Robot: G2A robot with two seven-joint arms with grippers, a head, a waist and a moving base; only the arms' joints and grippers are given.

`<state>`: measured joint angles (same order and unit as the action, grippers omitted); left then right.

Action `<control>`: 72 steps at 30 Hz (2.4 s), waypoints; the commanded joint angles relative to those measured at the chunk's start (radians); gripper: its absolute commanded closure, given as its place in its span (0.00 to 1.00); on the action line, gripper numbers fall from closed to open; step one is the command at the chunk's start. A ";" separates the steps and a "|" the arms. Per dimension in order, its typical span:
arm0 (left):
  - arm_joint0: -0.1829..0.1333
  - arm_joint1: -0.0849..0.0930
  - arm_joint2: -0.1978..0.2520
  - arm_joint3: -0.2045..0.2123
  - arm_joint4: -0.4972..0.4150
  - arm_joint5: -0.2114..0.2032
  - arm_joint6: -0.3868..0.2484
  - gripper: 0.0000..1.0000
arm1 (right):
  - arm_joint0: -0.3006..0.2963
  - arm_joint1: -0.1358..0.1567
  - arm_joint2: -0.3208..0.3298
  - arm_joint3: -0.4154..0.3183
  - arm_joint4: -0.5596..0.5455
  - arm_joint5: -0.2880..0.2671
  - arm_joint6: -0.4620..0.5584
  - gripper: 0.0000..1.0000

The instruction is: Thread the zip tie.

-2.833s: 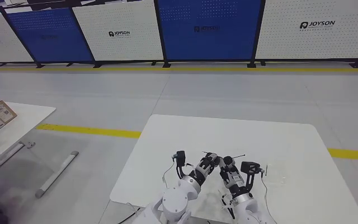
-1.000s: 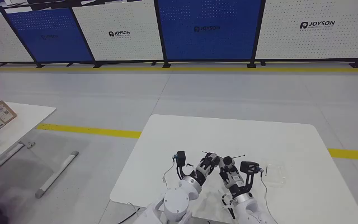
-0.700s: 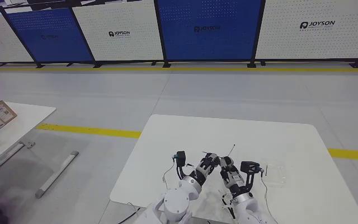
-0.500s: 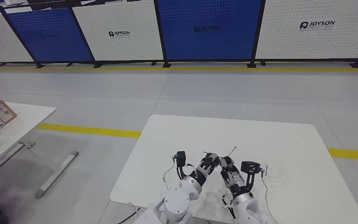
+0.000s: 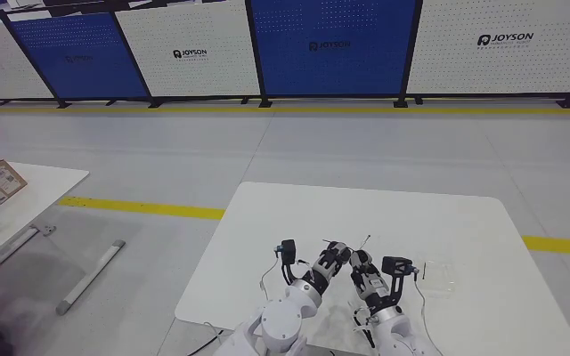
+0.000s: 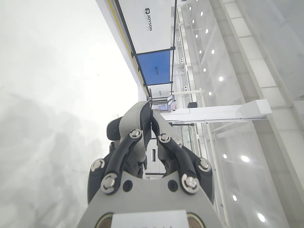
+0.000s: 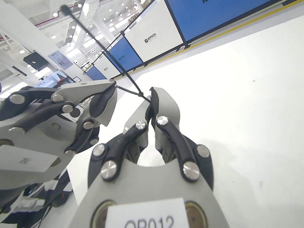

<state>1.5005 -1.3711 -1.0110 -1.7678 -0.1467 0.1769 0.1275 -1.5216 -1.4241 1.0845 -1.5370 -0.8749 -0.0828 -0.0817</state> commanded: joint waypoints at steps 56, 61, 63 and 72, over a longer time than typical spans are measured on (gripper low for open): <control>0.002 -0.004 0.004 -0.002 0.027 0.004 0.011 1.00 | -0.006 0.006 0.002 -0.020 0.000 0.012 -0.003 0.74; 0.003 -0.004 0.003 -0.001 0.027 0.003 0.010 1.00 | -0.003 0.006 -0.002 -0.019 -0.005 0.009 -0.001 0.78; 0.003 -0.004 0.002 -0.001 0.028 0.003 0.009 1.00 | -0.003 0.006 -0.003 -0.018 -0.005 0.008 -0.001 0.78; 0.004 -0.005 0.001 0.000 0.027 0.001 0.008 1.00 | 0.001 0.006 -0.006 -0.011 -0.004 0.008 0.002 1.00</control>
<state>1.5047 -1.3759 -1.0100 -1.7685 -0.1190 0.1787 0.1361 -1.5210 -1.4180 1.0785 -1.5486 -0.8779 -0.0746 -0.0802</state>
